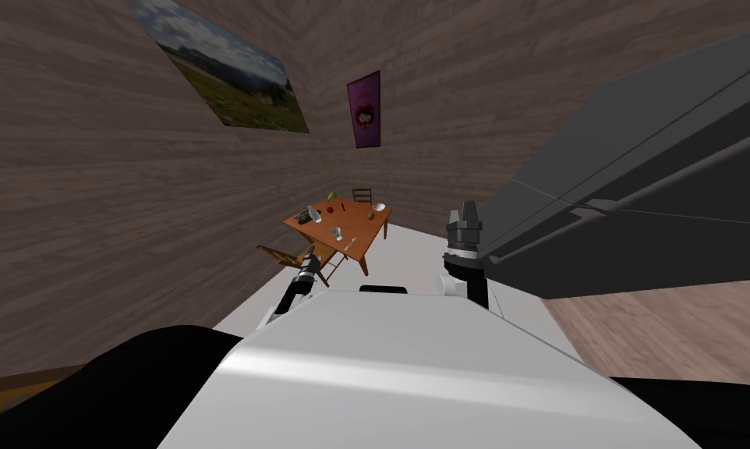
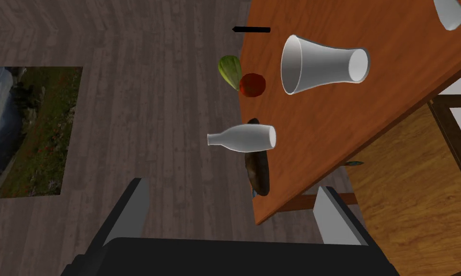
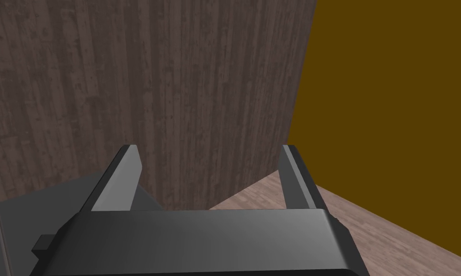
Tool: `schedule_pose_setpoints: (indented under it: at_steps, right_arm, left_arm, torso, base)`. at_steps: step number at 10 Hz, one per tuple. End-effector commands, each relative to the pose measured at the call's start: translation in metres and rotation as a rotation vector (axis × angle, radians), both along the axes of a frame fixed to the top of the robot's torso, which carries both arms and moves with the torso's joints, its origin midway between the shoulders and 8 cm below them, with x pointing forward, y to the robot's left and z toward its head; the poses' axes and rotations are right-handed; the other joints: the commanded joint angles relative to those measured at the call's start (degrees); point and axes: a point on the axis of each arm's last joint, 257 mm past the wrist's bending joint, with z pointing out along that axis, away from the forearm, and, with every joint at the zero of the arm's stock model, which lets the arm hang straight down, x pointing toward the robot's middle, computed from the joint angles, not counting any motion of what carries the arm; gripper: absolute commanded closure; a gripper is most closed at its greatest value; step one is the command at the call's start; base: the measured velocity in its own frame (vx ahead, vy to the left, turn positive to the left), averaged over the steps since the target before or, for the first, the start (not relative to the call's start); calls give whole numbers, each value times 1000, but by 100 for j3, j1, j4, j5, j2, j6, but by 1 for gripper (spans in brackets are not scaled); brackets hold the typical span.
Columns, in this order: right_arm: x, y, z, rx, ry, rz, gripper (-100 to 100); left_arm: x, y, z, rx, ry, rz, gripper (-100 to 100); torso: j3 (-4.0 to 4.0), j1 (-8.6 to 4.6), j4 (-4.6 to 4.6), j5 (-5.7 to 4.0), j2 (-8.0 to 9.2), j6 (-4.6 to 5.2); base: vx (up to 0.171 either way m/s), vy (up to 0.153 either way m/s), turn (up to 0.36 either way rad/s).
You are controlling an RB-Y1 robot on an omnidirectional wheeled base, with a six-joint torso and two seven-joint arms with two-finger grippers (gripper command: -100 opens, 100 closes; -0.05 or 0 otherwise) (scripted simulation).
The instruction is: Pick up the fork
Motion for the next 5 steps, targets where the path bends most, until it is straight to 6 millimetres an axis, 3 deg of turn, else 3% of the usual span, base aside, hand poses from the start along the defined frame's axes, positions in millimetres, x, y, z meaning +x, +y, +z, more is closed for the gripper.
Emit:
schedule_pose_setpoints:
  at_steps: [1,2,4,5]
  right_arm:
    - [0,0,0,0,0,0,0]
    - [0,0,0,0,0,0,0]
    - [0,0,0,0,0,0,0]
    - [0,0,0,0,0,0,0]
  left_arm:
    - [-14,17,-24,-35,72,40,-100]
    - [-14,17,-26,-37,78,42,-100]
    - [-40,47,-62,-97,181,116,-100]
    - [-44,48,-69,-103,206,124,-100]
  torso:
    - [0,0,0,0,0,0]
    - [1,-1,0,1,1,-1]
    - [-2,-11,0,-2,-4,-1]
    - [-13,-22,-4,-5,-24,-1]
  base:
    - [64,-89,74]
    - [66,-84,40]
    - [119,-139,98]
    - [121,-127,27]
